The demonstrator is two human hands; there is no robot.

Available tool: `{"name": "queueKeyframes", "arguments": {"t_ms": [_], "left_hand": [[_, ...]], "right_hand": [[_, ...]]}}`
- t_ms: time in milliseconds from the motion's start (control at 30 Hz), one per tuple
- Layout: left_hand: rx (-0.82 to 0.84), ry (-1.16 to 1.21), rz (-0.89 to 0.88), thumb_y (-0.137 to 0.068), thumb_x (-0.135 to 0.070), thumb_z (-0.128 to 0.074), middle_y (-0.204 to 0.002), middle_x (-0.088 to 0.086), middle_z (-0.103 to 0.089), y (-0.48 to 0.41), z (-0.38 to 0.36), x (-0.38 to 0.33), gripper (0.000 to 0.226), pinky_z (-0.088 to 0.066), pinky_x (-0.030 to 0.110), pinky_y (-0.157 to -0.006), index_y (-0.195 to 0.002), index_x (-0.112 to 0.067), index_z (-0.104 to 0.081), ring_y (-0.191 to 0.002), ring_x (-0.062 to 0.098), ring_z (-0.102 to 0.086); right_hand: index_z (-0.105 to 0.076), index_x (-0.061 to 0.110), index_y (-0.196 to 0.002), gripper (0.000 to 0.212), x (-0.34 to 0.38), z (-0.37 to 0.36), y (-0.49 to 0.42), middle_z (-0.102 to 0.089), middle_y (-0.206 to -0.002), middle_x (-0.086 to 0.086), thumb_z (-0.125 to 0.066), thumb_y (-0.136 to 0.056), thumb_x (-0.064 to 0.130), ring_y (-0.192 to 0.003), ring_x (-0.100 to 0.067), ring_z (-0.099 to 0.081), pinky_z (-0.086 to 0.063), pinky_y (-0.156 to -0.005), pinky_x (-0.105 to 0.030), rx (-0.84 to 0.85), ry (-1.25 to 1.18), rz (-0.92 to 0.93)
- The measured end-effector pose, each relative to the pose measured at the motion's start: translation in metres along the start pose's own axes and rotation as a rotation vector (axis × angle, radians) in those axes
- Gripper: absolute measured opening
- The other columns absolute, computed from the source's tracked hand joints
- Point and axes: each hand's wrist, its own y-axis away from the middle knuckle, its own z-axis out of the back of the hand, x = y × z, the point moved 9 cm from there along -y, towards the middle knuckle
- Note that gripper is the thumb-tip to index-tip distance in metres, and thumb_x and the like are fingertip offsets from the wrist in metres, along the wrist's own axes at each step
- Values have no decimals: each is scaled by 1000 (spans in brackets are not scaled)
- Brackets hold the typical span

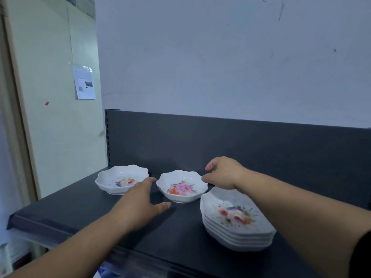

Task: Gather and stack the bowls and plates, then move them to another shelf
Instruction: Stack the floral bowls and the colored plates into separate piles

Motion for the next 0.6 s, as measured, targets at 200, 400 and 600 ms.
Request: {"name": "queueKeyframes", "arguments": {"t_ms": [200, 400, 600], "left_hand": [[96, -24, -7, -77, -53, -68, -135, -7, -50, -36, -8, 5, 75, -36, 21, -84, -138, -25, -35, -120, 12, -49], [204, -40, -3, -77, -55, -67, -136, -4, -50, -59, -24, 14, 85, -39, 24, -88, -146, -27, -25, -121, 15, -50], [270, -19, -21, -78, -58, -65, -136, -6, -50, -62, -30, 19, 90, -35, 20, -83, -149, -28, -17, -114, 12, -50]], "right_hand": [[-65, 7, -119, 39, 0, -26, -45, -68, -109, -5, -59, -85, 26, -100, -23, -65, -54, -84, -30, 24, 135, -85], [-60, 13, -127, 49, -6, -52, -68, -62, -125, -4, -68, -85, 37, -112, -22, -61, -52, -94, -32, 125, 292, -142], [-57, 7, -131, 50, -6, -68, -77, -59, -131, -13, -70, -84, 16, -120, -28, -58, -49, -98, -34, 187, 307, -148]]}}
